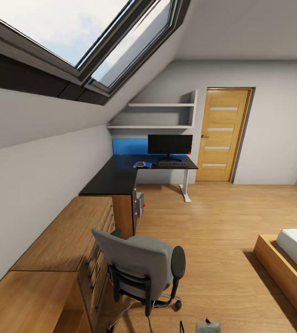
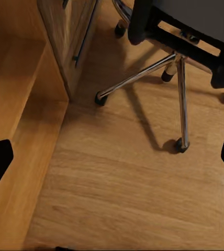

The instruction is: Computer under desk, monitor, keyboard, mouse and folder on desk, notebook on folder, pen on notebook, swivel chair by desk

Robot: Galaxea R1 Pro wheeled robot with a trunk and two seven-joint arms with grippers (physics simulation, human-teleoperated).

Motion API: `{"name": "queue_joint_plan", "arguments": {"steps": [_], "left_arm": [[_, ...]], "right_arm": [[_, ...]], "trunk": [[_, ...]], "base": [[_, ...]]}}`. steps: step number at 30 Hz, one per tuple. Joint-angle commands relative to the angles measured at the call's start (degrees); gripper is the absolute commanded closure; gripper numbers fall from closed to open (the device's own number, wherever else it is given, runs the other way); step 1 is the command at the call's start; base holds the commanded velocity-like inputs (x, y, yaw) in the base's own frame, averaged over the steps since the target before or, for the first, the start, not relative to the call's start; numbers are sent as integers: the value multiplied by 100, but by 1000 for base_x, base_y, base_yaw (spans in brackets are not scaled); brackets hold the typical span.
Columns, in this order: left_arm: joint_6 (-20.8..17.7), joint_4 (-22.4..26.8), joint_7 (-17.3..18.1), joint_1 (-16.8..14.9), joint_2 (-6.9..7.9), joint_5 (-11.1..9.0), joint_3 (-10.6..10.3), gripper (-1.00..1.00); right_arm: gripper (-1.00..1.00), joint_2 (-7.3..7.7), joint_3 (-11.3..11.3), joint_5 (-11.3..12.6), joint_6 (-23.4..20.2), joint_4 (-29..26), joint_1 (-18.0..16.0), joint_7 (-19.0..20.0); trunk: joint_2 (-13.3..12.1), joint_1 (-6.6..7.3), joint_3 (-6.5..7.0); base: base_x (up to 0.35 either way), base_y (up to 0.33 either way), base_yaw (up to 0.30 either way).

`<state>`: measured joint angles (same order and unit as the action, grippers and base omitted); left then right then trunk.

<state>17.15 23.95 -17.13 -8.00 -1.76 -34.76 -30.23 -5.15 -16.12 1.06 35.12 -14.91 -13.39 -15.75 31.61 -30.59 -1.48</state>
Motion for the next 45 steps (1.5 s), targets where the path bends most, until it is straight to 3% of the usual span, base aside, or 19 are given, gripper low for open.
{"name": "queue_joint_plan", "arguments": {"steps": [1,3,5,9,10,14,15,16,19,25,45], "left_arm": [[-78,14,-43,-86,3,-46,-44,-100],[-248,29,-47,-253,2,-52,-42,-100],[-499,26,-51,-584,9,-87,-38,-100],[-625,-30,-52,-773,14,-173,-21,-100],[-661,-148,-44,-838,7,-277,30,-100],[-649,-527,-10,-887,-21,-440,129,-100],[-643,-568,-7,-891,-24,-448,135,-100],[-627,-668,0,-899,-30,-451,149,-100],[-623,-712,0,-903,-29,-454,159,-100],[-618,-740,3,-905,-14,-472,184,-100],[-132,-875,-32,-905,-27,-505,182,-100]], "right_arm": [[-100,5,-45,145,-169,-86,-37,-50],[-100,8,-40,379,-463,-214,-135,-50],[-100,12,-22,858,-979,-299,-443,-51],[-100,11,-7,1388,-1390,-231,-696,-41],[-100,10,-2,1743,-1502,-143,-788,-33],[-100,7,-11,2071,-1289,107,-859,-20],[-100,7,-13,2094,-1208,183,-864,-16],[-100,3,-28,2149,-831,581,-876,7],[-100,-22,-41,2172,-473,909,-881,38],[-100,-161,-41,2173,27,1163,-884,69],[-100,-173,-50,2137,126,1176,-884,81]], "trunk": [[53,-25,-32],[133,-69,-68],[213,-112,-104],[374,-200,-176],[414,-222,-194],[574,-310,-266],[615,-332,-284],[655,-354,-302],[775,-420,-355],[1016,-552,-463],[1818,-991,-822]], "base": [[0,0,0],[0,0,0],[0,0,0],[0,0,0],[0,0,0],[0,0,0],[0,0,0],[0,0,0],[0,0,0],[0,0,0],[0,0,0]]}}
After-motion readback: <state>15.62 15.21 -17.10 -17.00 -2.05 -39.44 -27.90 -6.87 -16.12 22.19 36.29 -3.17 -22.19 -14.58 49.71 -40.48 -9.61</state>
